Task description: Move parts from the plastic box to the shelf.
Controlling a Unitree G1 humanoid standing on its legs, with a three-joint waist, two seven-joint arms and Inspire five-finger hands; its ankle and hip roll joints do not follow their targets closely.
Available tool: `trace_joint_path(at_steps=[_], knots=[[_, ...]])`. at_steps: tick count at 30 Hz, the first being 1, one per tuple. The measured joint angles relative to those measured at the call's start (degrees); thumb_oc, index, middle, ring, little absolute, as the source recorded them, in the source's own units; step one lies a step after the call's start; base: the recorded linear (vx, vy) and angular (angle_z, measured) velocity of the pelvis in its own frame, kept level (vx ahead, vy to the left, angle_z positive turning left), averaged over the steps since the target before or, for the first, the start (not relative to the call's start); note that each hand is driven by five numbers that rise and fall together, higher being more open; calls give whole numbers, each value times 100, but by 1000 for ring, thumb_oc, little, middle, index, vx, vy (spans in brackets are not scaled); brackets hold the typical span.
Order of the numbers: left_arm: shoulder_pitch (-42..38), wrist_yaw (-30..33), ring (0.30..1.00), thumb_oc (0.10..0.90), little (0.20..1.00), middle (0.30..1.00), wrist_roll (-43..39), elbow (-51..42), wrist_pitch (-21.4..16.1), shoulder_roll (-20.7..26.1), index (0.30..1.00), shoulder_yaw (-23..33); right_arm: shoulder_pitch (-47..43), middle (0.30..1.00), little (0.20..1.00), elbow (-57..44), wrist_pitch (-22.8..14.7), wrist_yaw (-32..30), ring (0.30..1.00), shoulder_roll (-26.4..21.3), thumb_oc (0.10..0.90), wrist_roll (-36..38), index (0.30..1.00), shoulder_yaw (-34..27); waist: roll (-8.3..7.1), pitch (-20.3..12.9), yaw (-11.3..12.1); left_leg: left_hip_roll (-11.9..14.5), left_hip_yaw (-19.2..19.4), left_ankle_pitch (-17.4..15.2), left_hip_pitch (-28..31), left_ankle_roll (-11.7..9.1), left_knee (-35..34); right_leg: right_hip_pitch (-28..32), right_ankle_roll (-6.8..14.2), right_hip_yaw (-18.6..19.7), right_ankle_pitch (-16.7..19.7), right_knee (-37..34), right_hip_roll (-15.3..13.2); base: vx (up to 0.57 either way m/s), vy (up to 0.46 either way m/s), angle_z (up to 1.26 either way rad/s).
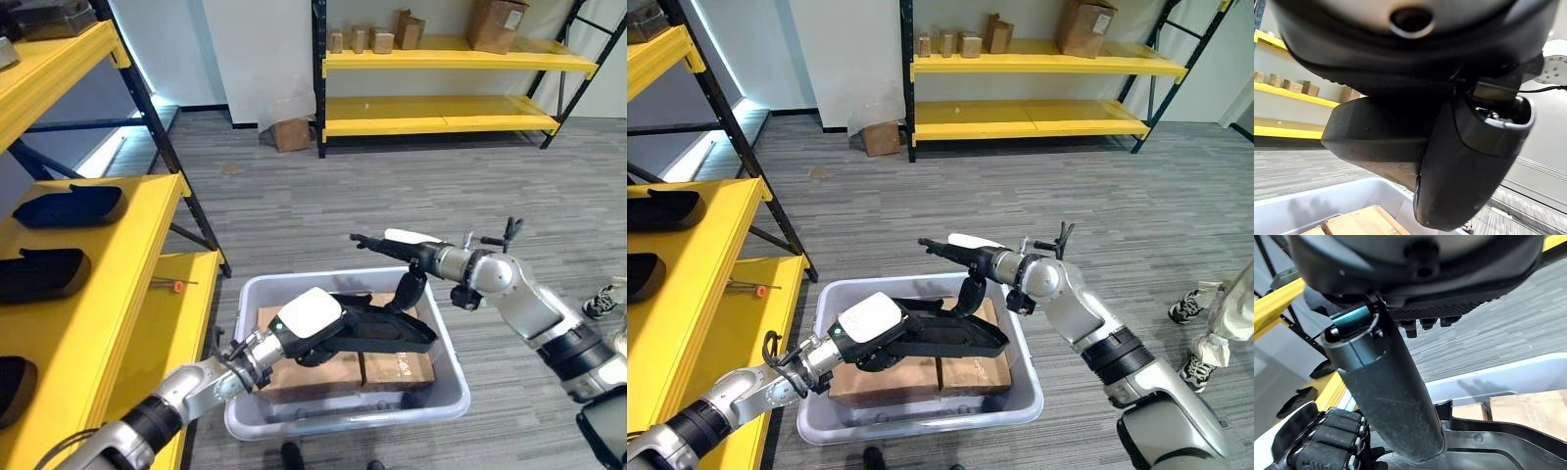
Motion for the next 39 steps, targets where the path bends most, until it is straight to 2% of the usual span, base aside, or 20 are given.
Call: trace_joint_path(at_steps=[4,9,12,13,14,17,19,21,22,23,27,28,32,35,37,38,39], knots=[[47,0,300,400,300,300,2,0,4,7,300,15,19,1000,1000,-593,23,-531,1000,-8,900,438,1000,-130,1,1,-52,2,2,-1,-1,-1,1,-8,1,3,-1,-1,0,-8,-6,0],[314,23,300,400,300,300,129,-35,18,9,300,258,431,1000,1000,-1889,361,-1295,1000,2,900,1335,1000,-1233,2,1,-63,3,29,-1,0,-2,2,-23,4,22,-4,-2,-6,-21,-25,-2],[637,102,300,400,300,300,191,-43,96,20,300,556,854,1000,1000,-2230,263,-1894,1000,47,900,1996,1000,-1965,5,0,-70,7,64,-1,0,-3,2,-41,4,51,-4,-3,-8,-45,-67,-6],[970,280,300,400,300,300,232,-44,243,24,300,876,1435,1000,1000,-2292,-13,-2354,1000,350,900,2366,1000,-2733,11,-3,-70,19,78,-4,0,-8,1,-50,5,63,-9,-4,-6,-54,-76,-6],[1132,415,300,400,300,300,232,-44,334,27,300,1032,1723,1000,1000,-2280,-168,-2614,1000,533,900,2412,1000,-3061,23,-4,-69,18,81,-9,-1,-13,1,-55,3,72,-10,-5,-6,-64,-87,-6],[1505,721,300,400,300,300,231,-47,655,26,300,1381,2492,1000,1000,-2157,-462,-3342,1000,760,900,2418,1000,-3457,146,-46,-72,12,90,-46,-8,-32,-2,-65,1,86,-13,-7,-8,-67,-86,-3],[1607,892,300,400,300,300,228,-59,811,11,300,1468,2829,1000,1000,-2150,-516,-3689,1000,840,900,2372,1000,-3447,242,-67,-76,14,80,-32,-20,-35,-1,-69,-2,78,-15,-4,-2,-81,-96,2],[1875,926,300,400,300,300,227,-390,938,4,300,1725,3174,1000,1000,-2148,-751,-4088,1000,1193,900,2237,1000,-3443,313,-72,-69,20,17,14,-62,-45,11,-80,-13,18,-22,-5,14,-97,-88,15],[2131,1081,300,400,300,300,212,-700,984,-3,300,1895,3473,1000,1000,-2143,-877,-4389,1000,1449,900,2157,1000,-3435,372,-71,-42,23,-34,33,-106,-53,22,-102,-21,-40,-26,-5,28,-159,-133,34],[2282,1178,300,400,300,300,208,-1008,1114,1,300,1924,3568,1000,1000,-1851,-876,-4694,1000,1488,900,2167,1000,-3213,501,-93,55,20,-146,75,-176,-68,23,-117,-25,-142,-30,-5,63,-178,-145,36],[2497,1441,300,400,300,300,197,-1328,1132,-4,300,2060,3576,1000,1000,-1169,-880,-4831,1000,1587,900,2192,1000,-2678,710,-100,288,84,-350,114,-371,-175,22,-221,-65,-342,-39,-6,154,-89,-82,30],[2610,1563,300,400,300,300,192,-1355,1138,-7,300,2124,3579,1000,1000,-858,-918,-4811,1000,1609,900,2218,1000,-2337,838,-120,472,147,-452,172,-497,-253,23,-302,-79,-425,-43,-4,235,-84,-77,29],[2947,1687,300,400,300,300,210,-1396,1200,-22,300,2238,3663,1000,1000,-575,-944,-4668,1000,1627,900,2223,1000,-1940,987,-103,767,218,-568,243,-645,-336,23,-375,-222,-593,-19,18,361,-109,-38,23],[3172,1777,300,400,300,300,222,-1450,1204,-129,300,2335,3699,1000,1000,-575,-1059,-4674,1000,1639,900,2216,1000,-1900,1007,-82,755,187,-649,312,-850,-356,2,-365,-257,-969,-49,9,412,-181,-14,61],[3169,1777,300,400,300,300,232,-1452,1130,-149,300,2335,3754,1000,1000,-591,-1114,-4676,1000,1620,900,2152,1000,-1944,978,-63,689,253,-252,202,-938,-304,1,-333,-284,-1270,-87,10,374,-129,36,71],[3156,1778,300,400,300,300,237,-1466,1079,-151,300,2335,3820,1000,1000,-594,-1156,-4686,1000,1599,900,2038,1000,-1986,887,-10,671,288,234,-22,-919,-199,26,-325,-307,-1452,-127,53,252,-149,67,70],[3136,1778,300,400,300,300,252,-1460,1032,-162,300,2334,3870,1000,1000,-558,-1164,-4693,1000,1575,900,1988,1000,-2012,550,172,688,229,755,-394,-884,117,474,-332,-308,-1551,-191,163,-67,-109,75,50]])
